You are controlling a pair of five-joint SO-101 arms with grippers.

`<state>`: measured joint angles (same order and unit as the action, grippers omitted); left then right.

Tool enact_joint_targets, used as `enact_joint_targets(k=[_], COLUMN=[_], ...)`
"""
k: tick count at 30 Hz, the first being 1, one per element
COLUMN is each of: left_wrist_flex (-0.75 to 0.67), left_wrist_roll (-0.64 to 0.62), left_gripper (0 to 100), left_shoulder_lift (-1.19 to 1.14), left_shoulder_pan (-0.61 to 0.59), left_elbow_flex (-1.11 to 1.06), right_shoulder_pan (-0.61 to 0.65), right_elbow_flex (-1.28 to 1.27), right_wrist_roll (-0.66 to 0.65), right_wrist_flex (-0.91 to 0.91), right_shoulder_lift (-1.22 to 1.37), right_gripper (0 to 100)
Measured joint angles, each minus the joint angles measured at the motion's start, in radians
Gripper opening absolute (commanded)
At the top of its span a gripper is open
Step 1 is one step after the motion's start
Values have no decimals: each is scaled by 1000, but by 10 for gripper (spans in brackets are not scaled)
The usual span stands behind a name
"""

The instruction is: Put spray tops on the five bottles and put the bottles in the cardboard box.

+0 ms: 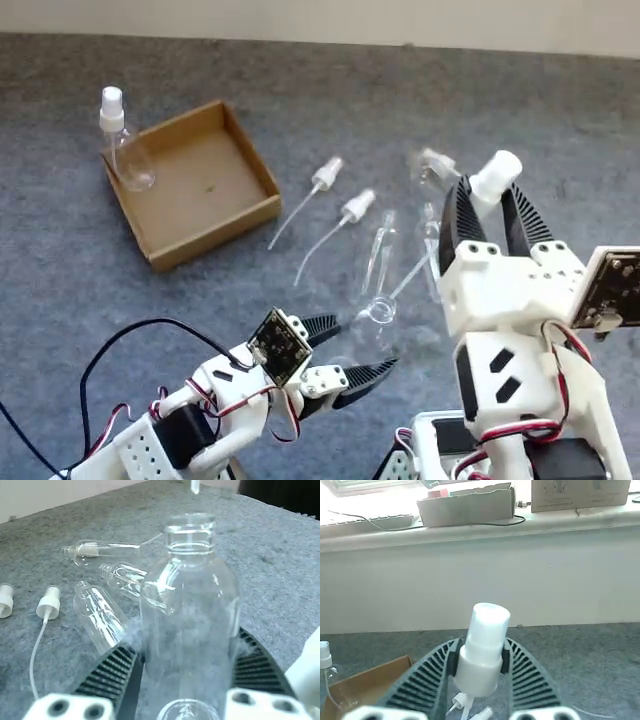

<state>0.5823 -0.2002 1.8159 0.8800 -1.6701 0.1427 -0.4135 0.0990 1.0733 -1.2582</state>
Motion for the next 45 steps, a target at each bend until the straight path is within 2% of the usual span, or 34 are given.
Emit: enact_joint_targets(k=[12, 22, 30, 45], left_wrist_flex=[0, 0, 0, 0], left_wrist_roll=[0, 0, 0, 0], left_gripper=[140, 140, 140, 140], left_shoulder_lift=[0, 0, 0, 0], left_shoulder_pan=[0, 0, 0, -3], left_elbow_flex=[0, 0, 0, 0], right_shoulder_pan=[3, 152, 262, 391], right_elbow_flex=[-91, -187, -187, -187], right_wrist_roll=[0, 0, -81, -97], right_wrist_flex=[-6, 3, 144, 362], right_shoulder_lift=[-2, 0, 0, -2], right_gripper=[45, 45, 46, 46])
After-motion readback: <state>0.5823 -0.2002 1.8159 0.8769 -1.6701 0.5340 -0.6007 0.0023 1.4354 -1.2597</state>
